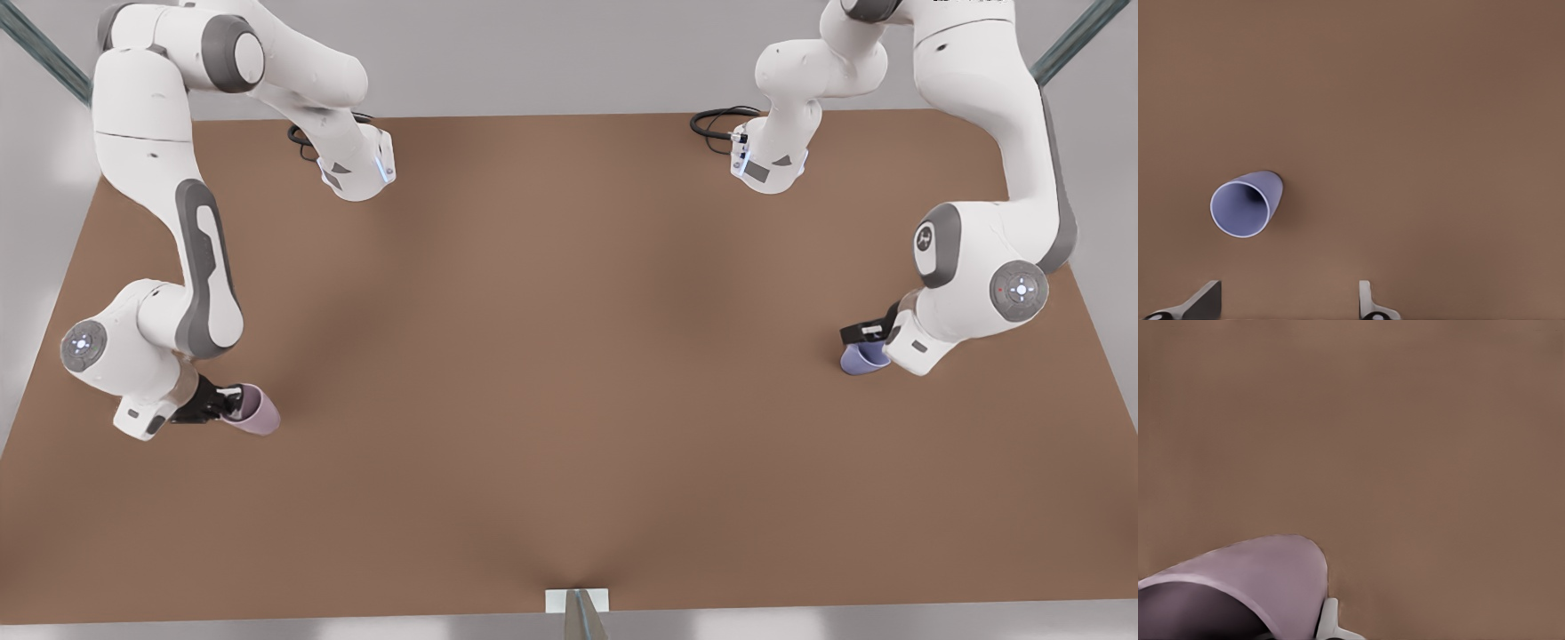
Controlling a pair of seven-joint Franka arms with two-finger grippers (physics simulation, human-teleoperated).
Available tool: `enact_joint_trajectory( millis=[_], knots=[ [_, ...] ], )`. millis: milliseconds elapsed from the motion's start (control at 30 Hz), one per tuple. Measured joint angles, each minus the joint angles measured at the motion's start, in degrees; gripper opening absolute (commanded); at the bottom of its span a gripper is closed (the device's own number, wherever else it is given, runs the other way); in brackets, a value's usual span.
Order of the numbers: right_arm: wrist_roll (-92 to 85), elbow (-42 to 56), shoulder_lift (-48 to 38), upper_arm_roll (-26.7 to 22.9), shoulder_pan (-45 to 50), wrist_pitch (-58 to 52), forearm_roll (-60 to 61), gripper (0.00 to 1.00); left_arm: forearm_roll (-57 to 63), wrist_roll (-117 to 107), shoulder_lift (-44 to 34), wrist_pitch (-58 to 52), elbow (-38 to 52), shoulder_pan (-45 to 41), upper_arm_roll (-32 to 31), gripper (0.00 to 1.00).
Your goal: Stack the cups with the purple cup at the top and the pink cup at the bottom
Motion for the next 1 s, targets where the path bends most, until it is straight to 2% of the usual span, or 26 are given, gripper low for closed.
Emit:
enact_joint_trajectory(
  millis=[100,167,267,400,467,600,1000],
  knots=[
    [4.7,2.9,-2.9,0.3,13.0,-4.1,0.1,0.21,-0.1,0.0,-0.4,6.6,-5.8,0.3,0.8,1.00],
    [9.7,6.9,-1.2,1.3,22.2,-6.0,0.1,0.21,-0.1,0.0,-0.5,11.1,-9.1,0.0,1.3,1.00],
    [19.0,16.7,6.9,3.7,33.3,-7.7,-0.3,0.21,-0.2,0.1,-0.4,17.4,-13.6,0.2,2.2,1.00],
    [33.6,35.7,21.6,4.3,45.3,-9.7,-3.4,0.21,-0.2,0.2,-0.2,24.0,-16.8,0.2,2.9,1.00],
    [40.7,45.0,28.2,4.0,48.1,-11.6,-4.2,0.21,-0.2,0.2,0.1,27.0,-18.4,0.0,3.3,1.00],
    [53.1,51.7,35.7,2.0,50.9,-13.9,-5.2,0.21,-0.2,0.3,0.9,32.3,-20.5,0.1,4.2,1.00],
    [77.6,52.4,38.6,1.2,52.2,-16.0,-6.0,0.21,-0.2,0.6,3.5,42.6,-25.6,0.1,5.3,1.00]
  ],
)
